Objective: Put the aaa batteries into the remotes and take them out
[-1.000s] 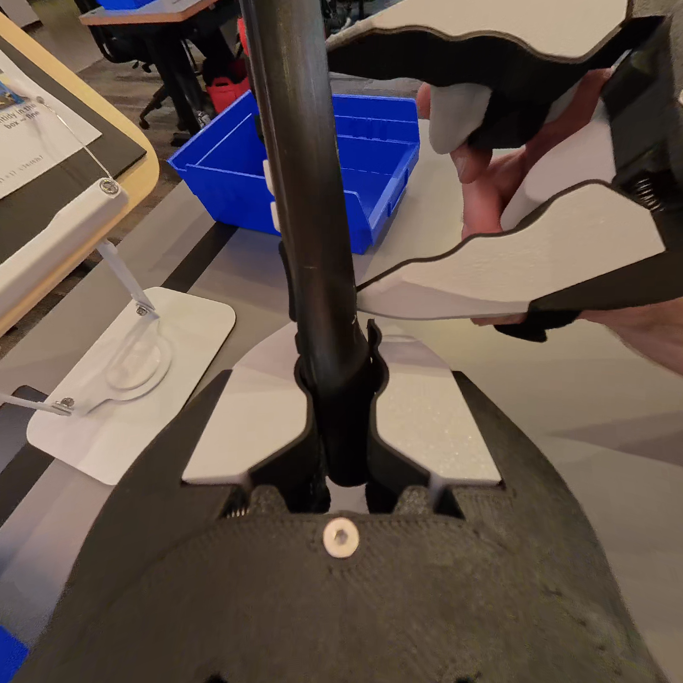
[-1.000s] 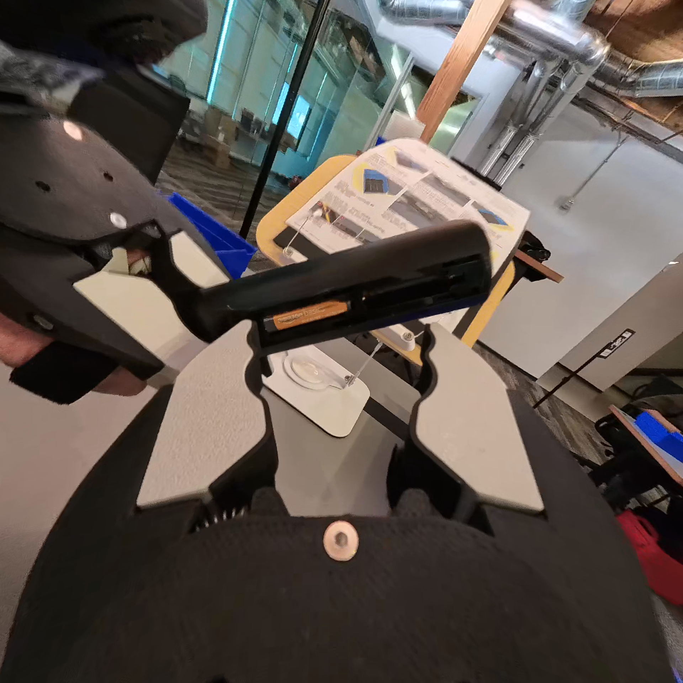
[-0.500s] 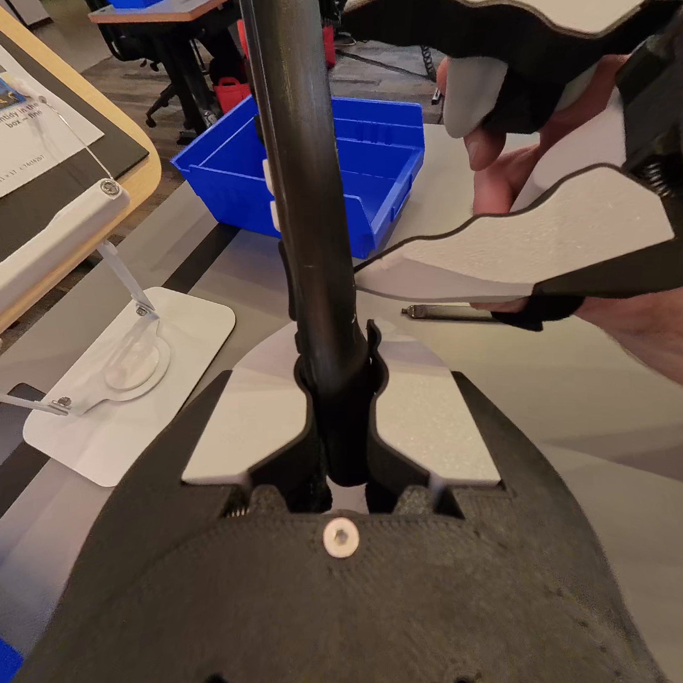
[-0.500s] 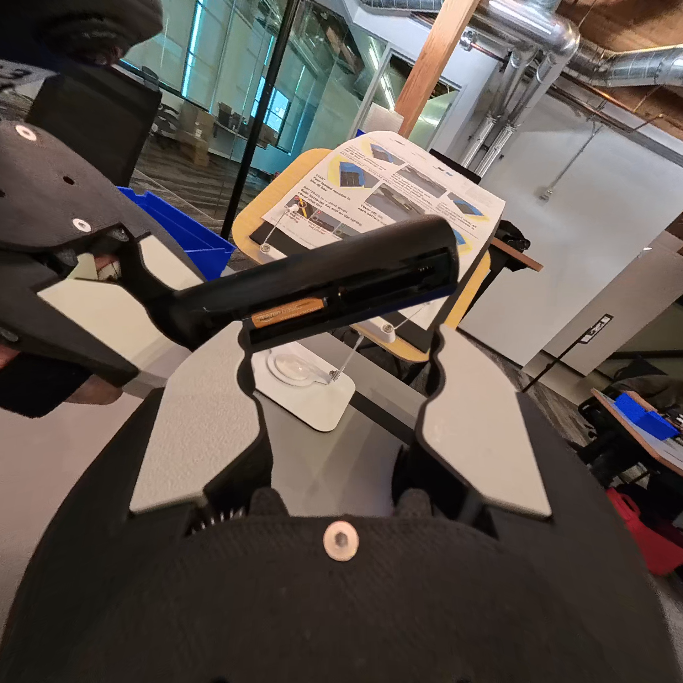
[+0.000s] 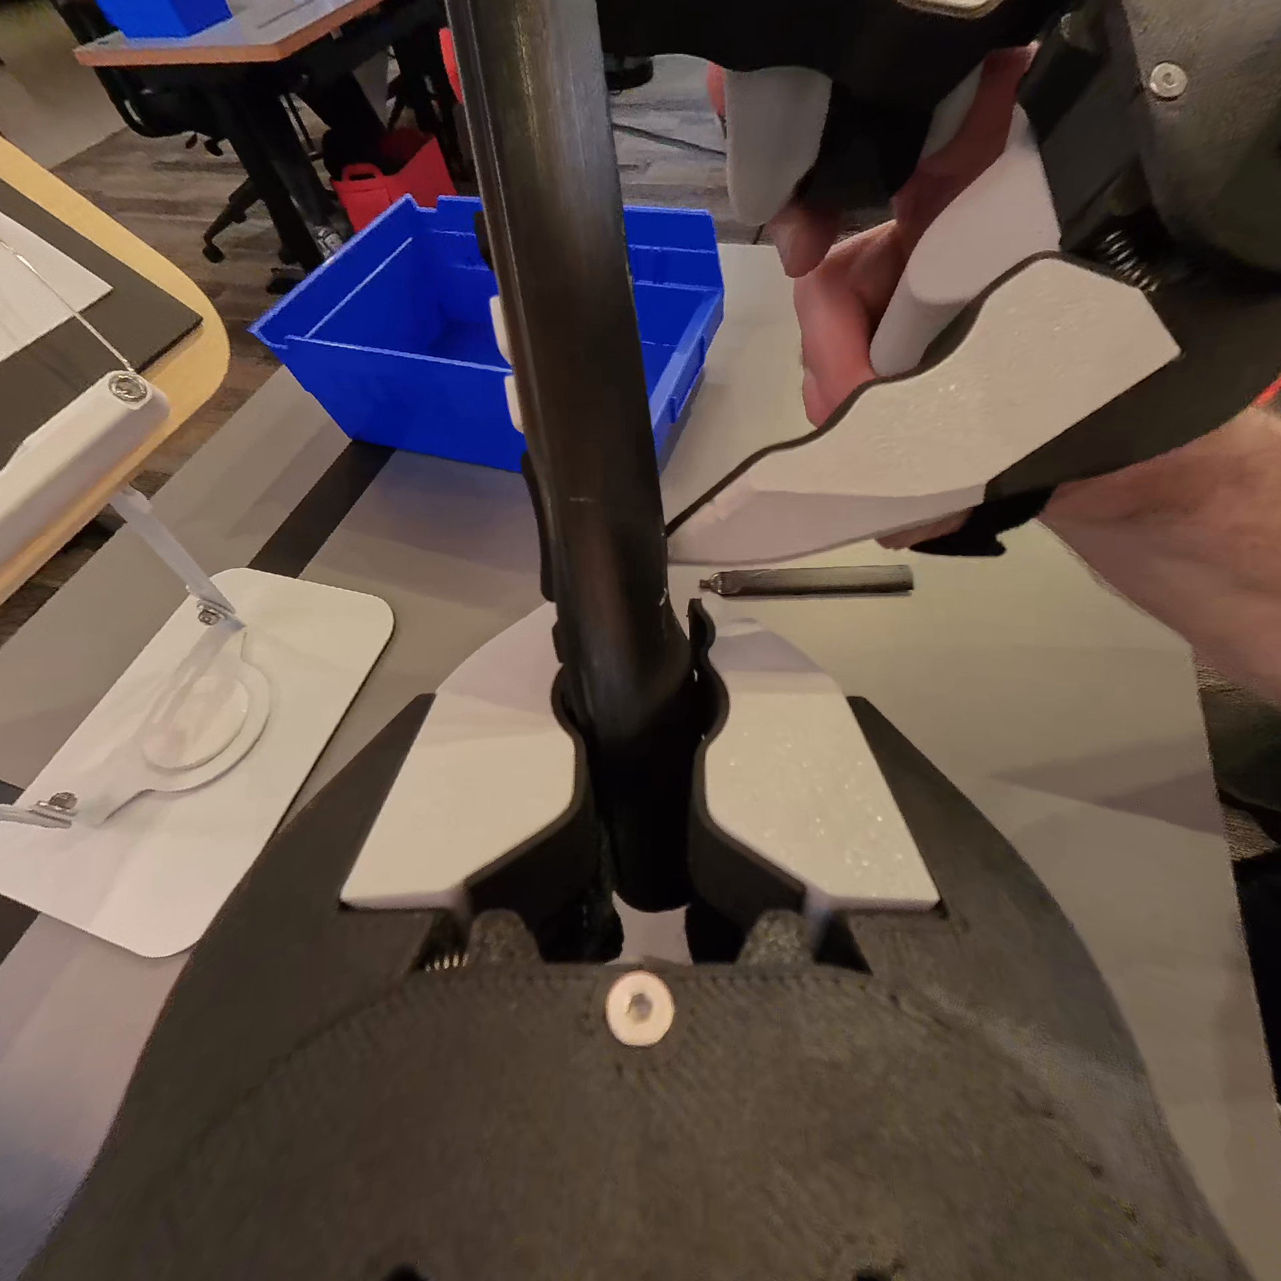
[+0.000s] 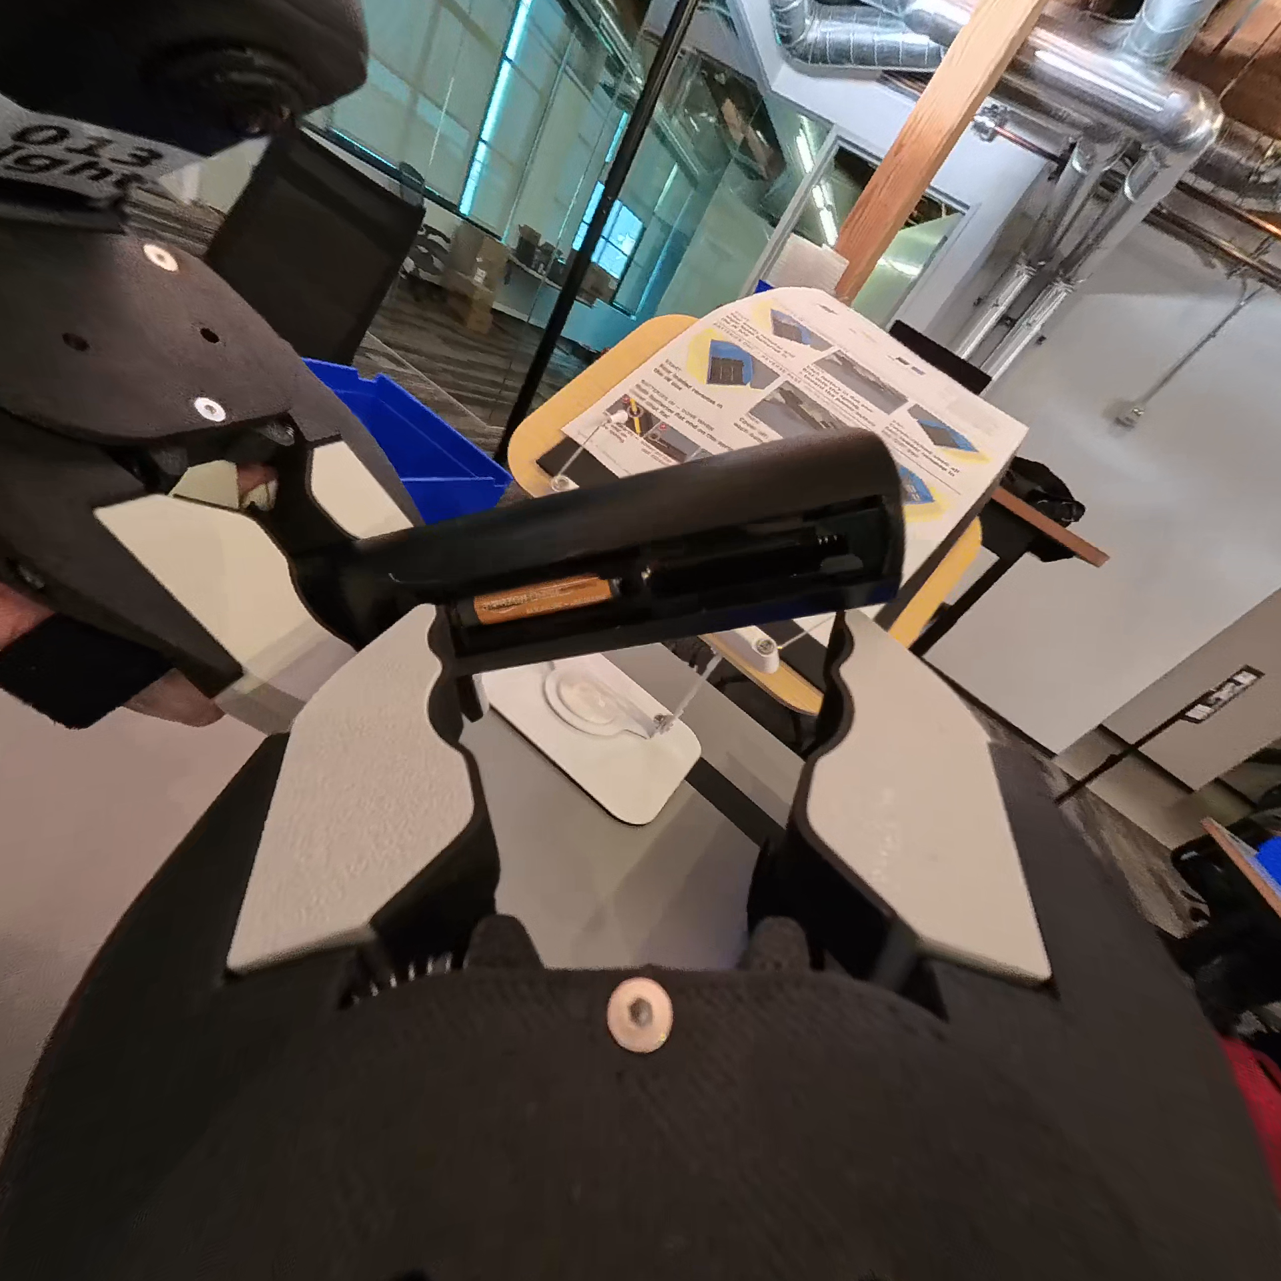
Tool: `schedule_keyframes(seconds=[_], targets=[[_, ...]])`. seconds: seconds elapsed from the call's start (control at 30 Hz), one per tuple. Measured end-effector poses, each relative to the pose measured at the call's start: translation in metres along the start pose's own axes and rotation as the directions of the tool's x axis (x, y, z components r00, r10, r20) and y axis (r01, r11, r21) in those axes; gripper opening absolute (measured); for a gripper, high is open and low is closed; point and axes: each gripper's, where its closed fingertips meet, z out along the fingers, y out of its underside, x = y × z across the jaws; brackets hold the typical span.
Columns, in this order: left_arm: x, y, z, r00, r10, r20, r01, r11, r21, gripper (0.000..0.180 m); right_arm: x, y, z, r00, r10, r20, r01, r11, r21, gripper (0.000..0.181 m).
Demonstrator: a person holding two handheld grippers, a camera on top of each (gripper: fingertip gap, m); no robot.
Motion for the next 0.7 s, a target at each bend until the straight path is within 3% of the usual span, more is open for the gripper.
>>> schedule_keyframes(seconds=[0.07, 0.4, 0.7], targets=[[0.003, 0.0, -0.004, 1.0, 0.001, -0.021, -0.001, 1.0, -0.001, 0.027, 0.002, -0.003, -0.005, 1.0, 0.002, 0.017, -0.002, 1.0, 0.019, 0.093], [0.013, -0.009, -0.016, 1.0, 0.022, 0.001, -0.022, 1.0, 0.004, 0.027, -0.001, -0.015, -0.011, 0.999, 0.029, 0.024, -0.029, 0.999, 0.025, 0.107], [0.023, -0.018, -0.019, 0.999, 0.039, -0.003, -0.039, 0.999, 0.014, 0.027, -0.005, -0.025, -0.019, 0.994, 0.052, 0.1, -0.06, 0.995, 0.08, 0.097]])
